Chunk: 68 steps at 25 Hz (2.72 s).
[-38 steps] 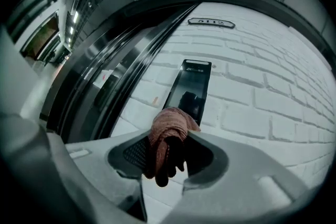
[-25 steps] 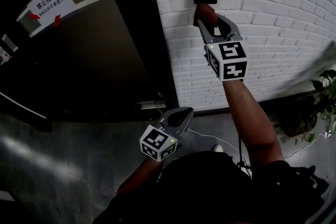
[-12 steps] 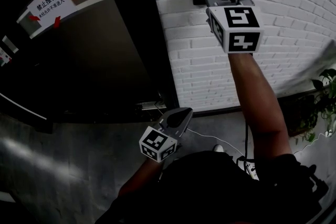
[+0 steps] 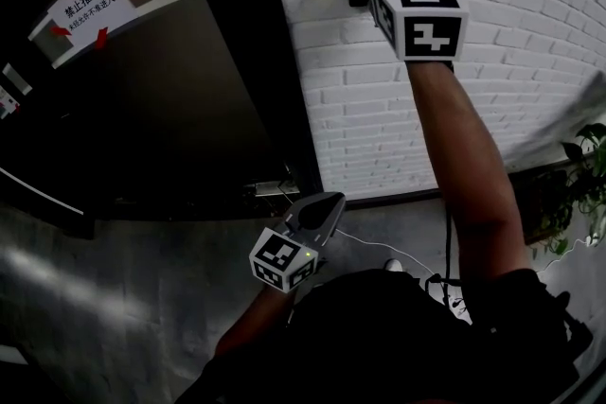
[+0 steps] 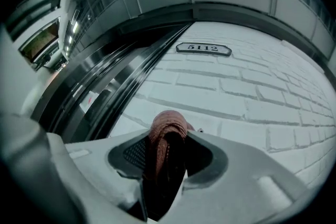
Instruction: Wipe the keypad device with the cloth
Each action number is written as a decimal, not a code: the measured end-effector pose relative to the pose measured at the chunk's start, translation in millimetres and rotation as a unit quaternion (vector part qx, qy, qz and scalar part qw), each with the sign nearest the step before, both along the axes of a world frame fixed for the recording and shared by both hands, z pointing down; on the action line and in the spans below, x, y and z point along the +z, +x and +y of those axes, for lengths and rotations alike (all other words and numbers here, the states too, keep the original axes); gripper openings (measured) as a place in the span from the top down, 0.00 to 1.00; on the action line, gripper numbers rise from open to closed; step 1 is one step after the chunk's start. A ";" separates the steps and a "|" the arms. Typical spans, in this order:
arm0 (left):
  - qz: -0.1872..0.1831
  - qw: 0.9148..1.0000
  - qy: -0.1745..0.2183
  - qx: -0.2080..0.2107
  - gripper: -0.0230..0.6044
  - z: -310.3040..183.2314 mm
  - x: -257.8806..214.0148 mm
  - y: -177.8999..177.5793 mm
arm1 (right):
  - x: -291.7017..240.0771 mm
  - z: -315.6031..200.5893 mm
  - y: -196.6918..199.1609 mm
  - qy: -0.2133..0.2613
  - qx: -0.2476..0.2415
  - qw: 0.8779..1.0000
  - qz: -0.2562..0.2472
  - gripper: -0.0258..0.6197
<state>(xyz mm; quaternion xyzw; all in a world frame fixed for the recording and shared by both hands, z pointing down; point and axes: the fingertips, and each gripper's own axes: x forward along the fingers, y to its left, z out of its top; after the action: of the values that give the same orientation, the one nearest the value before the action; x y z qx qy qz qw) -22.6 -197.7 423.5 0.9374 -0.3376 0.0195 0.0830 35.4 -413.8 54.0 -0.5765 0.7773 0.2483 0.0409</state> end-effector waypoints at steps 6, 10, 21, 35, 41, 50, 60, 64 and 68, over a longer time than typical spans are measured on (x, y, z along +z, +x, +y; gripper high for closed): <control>0.000 1.000 -0.002 0.000 0.94 -1.2 1.1 -1.8 | 7.1 -1.3 0.4 -0.001 0.002 1.000 -0.011 0.74; -0.002 1.000 -0.003 0.002 0.94 0.1 2.0 -2.0 | 15.2 -1.2 1.8 -0.006 0.003 1.000 -0.012 0.74; -0.001 1.000 -0.007 0.011 0.94 2.7 2.5 1.2 | 55.4 -1.6 2.8 -0.035 0.002 0.999 -0.010 0.74; -0.003 1.000 -0.017 0.014 0.94 6.3 4.5 3.3 | 107.0 -2.2 1.2 -0.073 0.000 0.997 -0.004 0.74; -0.002 1.000 -0.019 0.012 0.94 6.2 4.4 2.6 | 127.7 -2.3 1.2 -0.088 0.000 0.996 -0.001 0.74; -0.003 1.000 -0.021 0.015 0.94 7.9 7.1 1.5 | 153.5 -3.3 1.5 -0.112 0.003 0.994 0.001 0.74; 0.002 1.000 -0.018 0.021 0.94 10.4 4.3 -2.6 | 167.1 -4.0 2.3 -0.134 0.010 0.991 0.004 0.74; 0.002 1.000 -0.016 0.025 0.94 12.1 3.1 -5.9 | 170.6 -3.8 3.0 -0.145 0.013 0.989 0.000 0.74; 0.003 0.999 -0.016 0.030 0.94 15.2 2.9 -10.9 | 178.7 -4.9 3.7 -0.165 0.016 0.986 -0.004 0.74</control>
<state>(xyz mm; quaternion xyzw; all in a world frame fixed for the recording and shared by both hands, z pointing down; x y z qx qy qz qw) -33.5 -182.5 426.4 0.9457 -0.3086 0.0243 0.0986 39.1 -418.7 232.8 -0.5888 0.7981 0.1150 -0.0554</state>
